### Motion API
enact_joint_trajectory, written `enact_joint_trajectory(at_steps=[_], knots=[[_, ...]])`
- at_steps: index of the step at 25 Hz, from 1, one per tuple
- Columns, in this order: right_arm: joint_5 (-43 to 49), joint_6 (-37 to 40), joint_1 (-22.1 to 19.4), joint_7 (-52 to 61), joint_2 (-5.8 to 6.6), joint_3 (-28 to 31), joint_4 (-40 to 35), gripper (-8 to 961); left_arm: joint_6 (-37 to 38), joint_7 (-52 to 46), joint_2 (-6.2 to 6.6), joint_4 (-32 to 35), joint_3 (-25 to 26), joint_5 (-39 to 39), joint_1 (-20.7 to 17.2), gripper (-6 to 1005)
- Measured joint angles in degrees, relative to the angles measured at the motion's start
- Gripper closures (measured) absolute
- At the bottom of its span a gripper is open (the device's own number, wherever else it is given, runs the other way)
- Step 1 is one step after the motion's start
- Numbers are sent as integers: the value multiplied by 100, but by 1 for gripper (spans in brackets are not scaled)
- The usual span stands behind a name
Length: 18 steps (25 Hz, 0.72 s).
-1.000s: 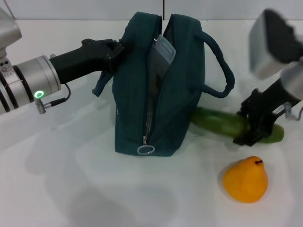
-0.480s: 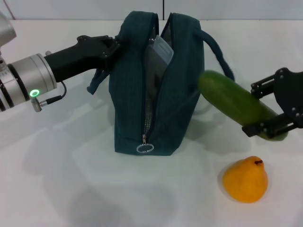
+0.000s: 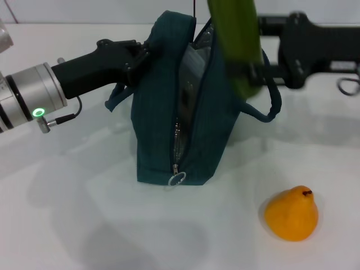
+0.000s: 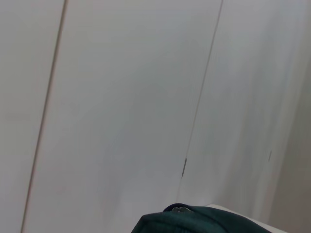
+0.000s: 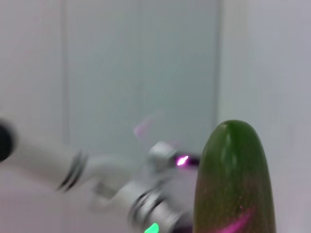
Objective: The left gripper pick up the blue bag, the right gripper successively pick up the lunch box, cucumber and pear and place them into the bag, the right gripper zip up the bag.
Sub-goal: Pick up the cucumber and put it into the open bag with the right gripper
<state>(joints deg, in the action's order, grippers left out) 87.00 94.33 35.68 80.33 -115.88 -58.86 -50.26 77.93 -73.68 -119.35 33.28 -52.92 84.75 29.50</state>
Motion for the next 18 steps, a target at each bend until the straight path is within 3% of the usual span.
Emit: enact_joint_trajectory(at_steps=[6, 12, 18], knots=[[-1567, -798, 386, -1046, -11, -665, 1542, 312, 42, 3, -1, 11, -13, 10, 34, 924], [-1877, -1067, 1010, -1480, -31, -772, 2539, 313, 45, -14, 6, 28, -17, 35, 52, 923], [-2360, -1171, 1244, -1818, -32, -1163, 3180, 313, -3, -6, 9, 112, 0, 36, 60, 923]])
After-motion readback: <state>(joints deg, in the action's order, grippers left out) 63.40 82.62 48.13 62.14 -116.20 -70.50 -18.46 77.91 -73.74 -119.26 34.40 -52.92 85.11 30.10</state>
